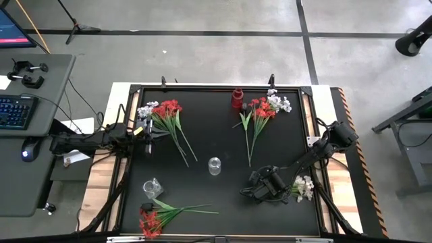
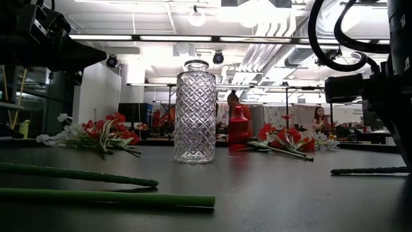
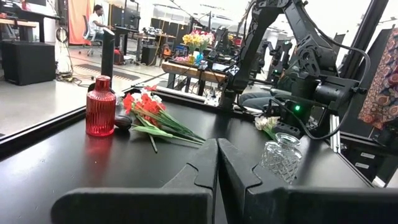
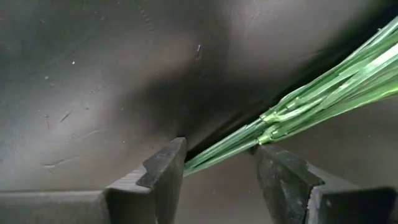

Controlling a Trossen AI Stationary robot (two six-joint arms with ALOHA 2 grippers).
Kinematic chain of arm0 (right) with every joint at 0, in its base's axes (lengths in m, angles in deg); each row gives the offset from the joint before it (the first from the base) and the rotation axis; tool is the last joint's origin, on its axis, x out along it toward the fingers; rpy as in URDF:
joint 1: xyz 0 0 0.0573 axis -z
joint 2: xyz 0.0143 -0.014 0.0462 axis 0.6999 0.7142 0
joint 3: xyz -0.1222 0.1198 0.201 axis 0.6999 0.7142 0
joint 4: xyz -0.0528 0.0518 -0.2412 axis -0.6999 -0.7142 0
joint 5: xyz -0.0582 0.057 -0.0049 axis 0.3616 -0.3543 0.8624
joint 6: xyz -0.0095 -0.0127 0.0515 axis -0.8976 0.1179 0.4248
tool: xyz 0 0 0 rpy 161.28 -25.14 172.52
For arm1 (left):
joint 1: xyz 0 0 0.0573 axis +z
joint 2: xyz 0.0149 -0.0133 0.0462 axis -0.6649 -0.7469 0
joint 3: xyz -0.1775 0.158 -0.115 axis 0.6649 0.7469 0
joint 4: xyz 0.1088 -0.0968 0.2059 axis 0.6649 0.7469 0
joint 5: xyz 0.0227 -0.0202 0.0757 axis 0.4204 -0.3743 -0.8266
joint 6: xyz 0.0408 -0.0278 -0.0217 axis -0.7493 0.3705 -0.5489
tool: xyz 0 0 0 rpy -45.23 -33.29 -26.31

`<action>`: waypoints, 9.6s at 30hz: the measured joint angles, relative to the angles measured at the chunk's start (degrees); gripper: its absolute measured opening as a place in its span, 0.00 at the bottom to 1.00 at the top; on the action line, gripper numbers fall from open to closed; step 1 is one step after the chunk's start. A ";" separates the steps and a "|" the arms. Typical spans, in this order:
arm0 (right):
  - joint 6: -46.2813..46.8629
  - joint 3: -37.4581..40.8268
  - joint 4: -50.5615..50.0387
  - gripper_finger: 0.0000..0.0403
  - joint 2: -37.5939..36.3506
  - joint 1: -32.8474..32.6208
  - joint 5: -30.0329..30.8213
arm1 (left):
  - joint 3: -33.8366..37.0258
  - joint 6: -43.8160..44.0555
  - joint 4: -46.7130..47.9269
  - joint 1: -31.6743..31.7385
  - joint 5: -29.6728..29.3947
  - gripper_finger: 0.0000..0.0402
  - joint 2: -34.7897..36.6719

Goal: Sort flowers into vase by color
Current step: Put the bottom white flowers into the right transparent vase, then put the right white flowers into the right transparent vase

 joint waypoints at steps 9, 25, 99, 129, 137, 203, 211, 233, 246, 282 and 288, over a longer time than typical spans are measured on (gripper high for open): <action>-4.30 0.01 0.15 0.46 0.07 0.03 -0.13 | 0.00 0.00 0.00 0.00 0.00 0.00 0.00; -21.30 -1.07 -1.45 0.46 0.31 0.03 0.53 | 0.00 0.00 0.00 -0.01 0.00 0.00 0.01; -135.68 5.05 81.70 0.00 -11.91 20.30 18.34 | 0.00 0.00 0.00 0.01 0.00 0.00 0.02; -144.27 17.38 93.53 0.00 -13.60 21.52 13.85 | 0.00 0.00 0.00 0.00 -0.01 0.00 0.02; -144.31 17.38 93.19 0.00 -13.54 21.53 14.58 | 0.00 0.00 0.00 -0.01 0.00 0.00 0.01; -136.51 15.26 52.77 0.64 -30.34 20.98 14.79 | 0.00 0.00 -0.01 0.00 -0.01 0.00 0.01; -123.82 15.24 31.76 0.64 -40.59 21.01 18.18 | 0.00 0.00 0.01 0.00 0.00 0.00 0.00; -78.60 13.96 29.45 0.64 -23.01 52.67 9.96 | 0.00 0.00 0.00 0.00 -0.02 0.00 0.00; -76.45 -7.98 19.33 0.64 0.01 56.02 -3.05 | 0.00 0.00 0.00 -0.02 0.00 0.00 0.00; -52.47 -8.90 11.36 0.25 7.97 57.07 -3.95 | 0.00 0.00 0.02 -0.02 0.00 0.00 0.01; -53.30 -8.90 9.62 0.16 8.81 56.84 -1.78 | -0.01 0.00 0.00 0.01 0.00 0.00 0.02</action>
